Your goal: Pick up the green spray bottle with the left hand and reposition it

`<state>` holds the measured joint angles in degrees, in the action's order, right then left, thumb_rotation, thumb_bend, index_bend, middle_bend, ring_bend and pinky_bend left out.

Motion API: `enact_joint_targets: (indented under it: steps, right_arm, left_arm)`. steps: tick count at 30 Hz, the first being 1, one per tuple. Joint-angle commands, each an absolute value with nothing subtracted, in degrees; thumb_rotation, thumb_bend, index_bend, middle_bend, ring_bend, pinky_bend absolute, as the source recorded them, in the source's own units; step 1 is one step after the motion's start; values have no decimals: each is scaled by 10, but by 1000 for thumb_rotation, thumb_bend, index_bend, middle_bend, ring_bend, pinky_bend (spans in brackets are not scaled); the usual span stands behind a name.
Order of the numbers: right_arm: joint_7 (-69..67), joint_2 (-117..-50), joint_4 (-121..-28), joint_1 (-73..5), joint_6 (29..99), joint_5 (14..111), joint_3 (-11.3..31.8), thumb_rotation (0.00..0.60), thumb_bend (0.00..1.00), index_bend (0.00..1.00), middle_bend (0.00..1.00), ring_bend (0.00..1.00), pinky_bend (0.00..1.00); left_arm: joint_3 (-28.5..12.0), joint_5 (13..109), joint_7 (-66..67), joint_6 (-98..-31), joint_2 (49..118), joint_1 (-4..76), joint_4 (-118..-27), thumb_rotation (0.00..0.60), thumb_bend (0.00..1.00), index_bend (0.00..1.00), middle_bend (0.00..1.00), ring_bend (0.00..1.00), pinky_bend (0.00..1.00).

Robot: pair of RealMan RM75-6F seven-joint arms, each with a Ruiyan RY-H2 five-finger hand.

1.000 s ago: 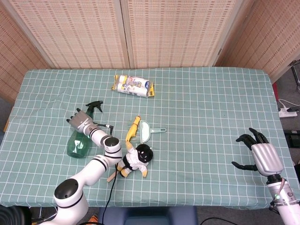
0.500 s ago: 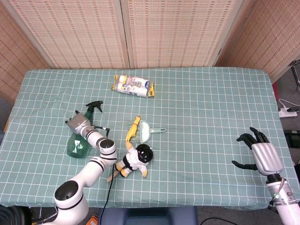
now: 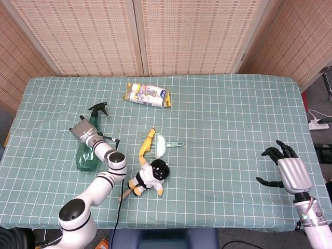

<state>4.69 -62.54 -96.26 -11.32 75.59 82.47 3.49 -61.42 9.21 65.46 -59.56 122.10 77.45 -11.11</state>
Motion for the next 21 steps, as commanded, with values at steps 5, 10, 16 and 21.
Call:
enact_joint_targets:
  steps: [5, 10, 16, 21]
  right_arm:
    - [44, -625, -961, -112, 757, 826, 35, 600, 0, 341, 261, 66, 149]
    - [45, -626, -961, -110, 762, 829, 34, 600, 0, 339, 261, 66, 149]
    - [54, -630, -961, -108, 768, 829, 34, 600, 0, 337, 261, 66, 149]
    - [62, -636, -959, -105, 777, 831, 36, 600, 0, 336, 261, 67, 150]
  left_arm:
    - [-601, 127, 611, -624, 1189, 779, -145, 600, 376, 135, 606, 383, 194]
    - [-595, 151, 571, -658, 1141, 762, -210, 600, 379, 230, 646, 423, 221]
    - [-595, 157, 555, -703, 1065, 699, -371, 600, 390, 278, 671, 449, 235]
    - [-603, 144, 529, -712, 998, 628, -546, 600, 395, 305, 682, 460, 239]
